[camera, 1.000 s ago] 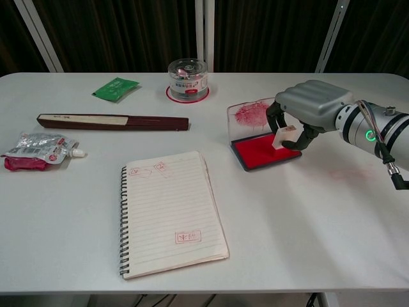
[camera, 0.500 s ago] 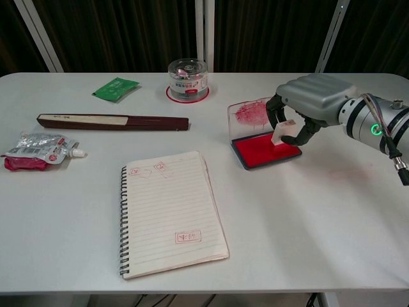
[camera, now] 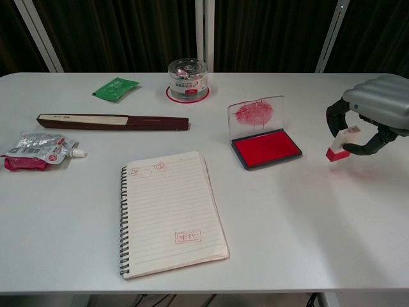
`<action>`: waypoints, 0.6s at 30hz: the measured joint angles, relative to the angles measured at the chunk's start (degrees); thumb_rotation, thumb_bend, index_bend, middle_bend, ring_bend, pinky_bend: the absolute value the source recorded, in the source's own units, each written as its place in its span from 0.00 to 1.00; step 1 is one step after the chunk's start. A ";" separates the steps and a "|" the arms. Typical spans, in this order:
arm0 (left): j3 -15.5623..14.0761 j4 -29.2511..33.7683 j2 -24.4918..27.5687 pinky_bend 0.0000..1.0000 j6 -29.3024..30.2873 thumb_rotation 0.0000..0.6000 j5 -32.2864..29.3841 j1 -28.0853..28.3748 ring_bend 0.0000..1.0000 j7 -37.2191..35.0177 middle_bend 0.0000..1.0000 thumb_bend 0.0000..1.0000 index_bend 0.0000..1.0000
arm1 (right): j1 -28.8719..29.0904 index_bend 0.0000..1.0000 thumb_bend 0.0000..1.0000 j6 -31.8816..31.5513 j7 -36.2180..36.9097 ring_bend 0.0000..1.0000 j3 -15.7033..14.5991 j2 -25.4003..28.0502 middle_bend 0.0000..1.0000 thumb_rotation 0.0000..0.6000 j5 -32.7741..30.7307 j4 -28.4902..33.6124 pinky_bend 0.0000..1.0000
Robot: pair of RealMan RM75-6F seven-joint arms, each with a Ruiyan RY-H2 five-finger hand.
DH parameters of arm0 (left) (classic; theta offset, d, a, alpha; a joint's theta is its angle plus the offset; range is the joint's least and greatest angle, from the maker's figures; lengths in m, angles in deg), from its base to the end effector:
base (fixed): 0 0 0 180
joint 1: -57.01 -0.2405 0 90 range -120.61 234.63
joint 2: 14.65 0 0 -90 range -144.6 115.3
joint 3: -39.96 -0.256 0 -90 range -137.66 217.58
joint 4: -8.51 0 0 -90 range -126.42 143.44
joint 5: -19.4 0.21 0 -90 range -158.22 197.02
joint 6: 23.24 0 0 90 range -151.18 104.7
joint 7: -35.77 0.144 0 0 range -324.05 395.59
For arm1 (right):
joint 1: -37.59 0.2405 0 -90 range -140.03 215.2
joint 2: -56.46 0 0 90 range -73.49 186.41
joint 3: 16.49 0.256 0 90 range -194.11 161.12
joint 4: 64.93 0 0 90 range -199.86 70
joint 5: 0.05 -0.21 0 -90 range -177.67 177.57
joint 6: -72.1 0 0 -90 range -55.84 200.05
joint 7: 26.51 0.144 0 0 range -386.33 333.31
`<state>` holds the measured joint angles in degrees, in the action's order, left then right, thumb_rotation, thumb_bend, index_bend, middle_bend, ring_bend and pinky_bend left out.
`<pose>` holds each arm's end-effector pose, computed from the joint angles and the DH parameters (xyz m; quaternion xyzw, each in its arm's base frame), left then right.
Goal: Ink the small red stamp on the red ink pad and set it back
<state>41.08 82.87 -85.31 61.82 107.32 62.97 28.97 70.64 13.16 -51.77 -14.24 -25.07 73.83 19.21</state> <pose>-0.3551 0.1854 0.1487 -0.6217 -0.3595 -0.3671 0.5912 -0.2279 -0.3026 0.0160 0.7885 -0.2875 0.2744 0.4694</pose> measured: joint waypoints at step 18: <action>0.14 -0.76 0.25 0.19 0.27 0.43 -0.62 -0.45 0.08 -0.61 0.08 0.09 0.01 | -1.99 0.58 0.32 0.74 6.00 0.94 -1.80 -4.03 0.50 1.00 3.47 -8.97 1.00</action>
<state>41.22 82.11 -85.05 62.09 106.70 62.52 28.36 68.65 13.90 -45.76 -16.04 -29.09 77.30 10.24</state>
